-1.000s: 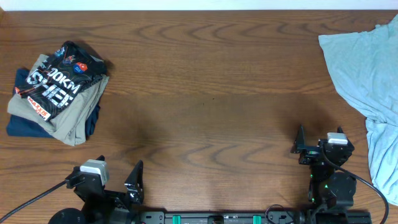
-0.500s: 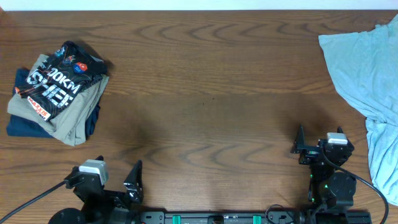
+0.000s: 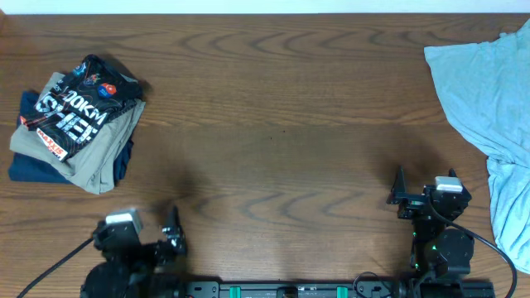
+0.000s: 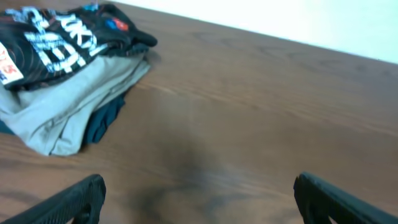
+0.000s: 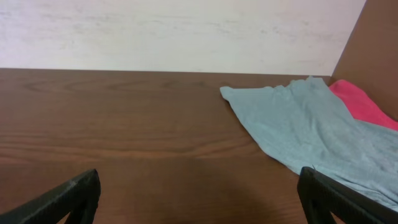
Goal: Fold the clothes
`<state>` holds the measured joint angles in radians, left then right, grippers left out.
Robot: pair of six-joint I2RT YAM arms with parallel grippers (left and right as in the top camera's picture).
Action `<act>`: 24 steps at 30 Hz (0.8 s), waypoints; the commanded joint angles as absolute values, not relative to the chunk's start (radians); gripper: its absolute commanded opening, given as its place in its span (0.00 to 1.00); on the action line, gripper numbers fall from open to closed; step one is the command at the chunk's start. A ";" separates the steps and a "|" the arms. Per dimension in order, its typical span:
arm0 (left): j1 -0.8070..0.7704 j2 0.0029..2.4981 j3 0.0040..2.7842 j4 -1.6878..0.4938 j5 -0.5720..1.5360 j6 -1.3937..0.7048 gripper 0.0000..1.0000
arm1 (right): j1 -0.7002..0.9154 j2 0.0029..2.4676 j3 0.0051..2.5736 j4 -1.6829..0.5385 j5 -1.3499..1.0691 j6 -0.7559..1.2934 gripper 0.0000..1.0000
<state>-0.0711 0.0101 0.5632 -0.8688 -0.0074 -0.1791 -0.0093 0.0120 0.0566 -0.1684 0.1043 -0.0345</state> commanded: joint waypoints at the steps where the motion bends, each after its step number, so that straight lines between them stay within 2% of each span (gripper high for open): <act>1: -0.051 0.002 0.486 -0.783 -0.020 -0.165 0.98 | -0.020 0.005 0.049 -0.168 0.097 -0.046 0.99; 16: -0.044 0.002 0.022 0.117 -0.038 -0.150 0.98 | -0.020 0.005 0.049 -0.168 0.097 -0.046 0.99; 20: -0.044 0.002 0.004 0.071 -0.038 -0.138 0.98 | -0.020 0.005 0.049 -0.168 0.097 -0.046 0.99; 24: -0.044 0.002 0.004 -0.081 -0.026 -0.147 0.98 | -0.020 0.005 0.049 -0.168 0.097 -0.046 0.99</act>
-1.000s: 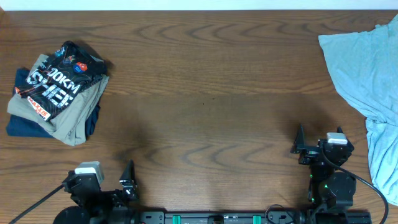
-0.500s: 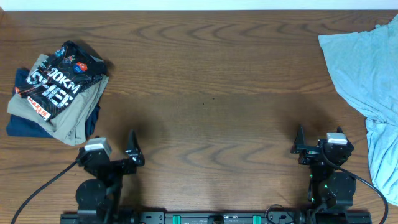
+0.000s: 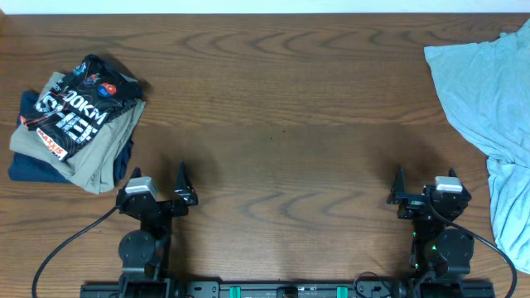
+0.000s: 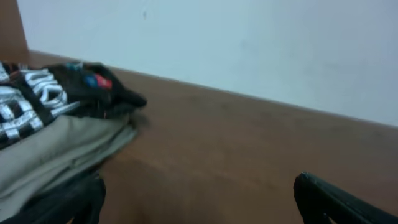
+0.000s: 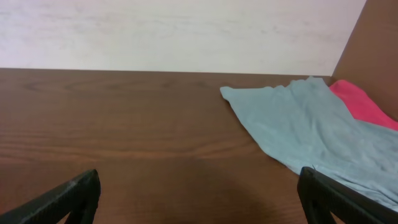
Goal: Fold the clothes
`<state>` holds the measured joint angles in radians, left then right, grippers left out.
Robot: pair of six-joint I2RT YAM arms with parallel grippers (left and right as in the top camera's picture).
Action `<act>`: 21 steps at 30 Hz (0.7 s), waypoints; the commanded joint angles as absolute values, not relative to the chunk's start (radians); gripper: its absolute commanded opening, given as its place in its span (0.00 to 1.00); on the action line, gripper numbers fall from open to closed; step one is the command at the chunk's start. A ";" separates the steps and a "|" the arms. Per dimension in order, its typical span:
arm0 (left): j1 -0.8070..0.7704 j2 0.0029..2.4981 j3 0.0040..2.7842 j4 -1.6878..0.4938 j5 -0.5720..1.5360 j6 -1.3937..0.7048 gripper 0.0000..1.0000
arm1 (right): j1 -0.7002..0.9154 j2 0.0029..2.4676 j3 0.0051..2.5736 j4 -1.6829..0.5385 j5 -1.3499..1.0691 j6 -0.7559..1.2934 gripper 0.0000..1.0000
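Observation:
A folded stack of clothes [image 3: 73,124] lies at the table's left: a black printed shirt on top, beige and navy pieces under it. The left wrist view shows the same stack [image 4: 50,134]. A loose light blue shirt [image 3: 480,87] sprawls at the right edge, and it also shows in the right wrist view [image 5: 298,124]. My left gripper [image 3: 159,192] is open and empty near the front edge, right of the stack, and its dark fingers [image 4: 68,202] stand wide apart. My right gripper [image 3: 422,194] is open and empty at the front right, left of the blue shirt.
A pink-red garment [image 5: 364,102] lies behind the blue shirt at the far right. The brown wooden table [image 3: 273,108] ends at a pale wall at the back. Both arm bases and their cables sit along the front edge.
My left arm has moved right and away from the front edge, and its camera now looks more level, showing the wall behind the stack. The right arm and the clothes have not moved.

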<state>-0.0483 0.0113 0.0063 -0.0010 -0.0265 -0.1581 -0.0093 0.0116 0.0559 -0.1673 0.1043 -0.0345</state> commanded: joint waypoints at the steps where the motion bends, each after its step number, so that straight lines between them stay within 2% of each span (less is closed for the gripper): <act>1: -0.042 0.002 0.004 -0.072 -0.014 -0.147 0.98 | -0.020 0.005 0.049 -0.168 0.097 -0.046 0.99; 21: -0.027 0.004 0.004 -0.071 0.003 -0.147 0.98 | -0.020 0.005 0.049 -0.168 0.097 -0.046 0.99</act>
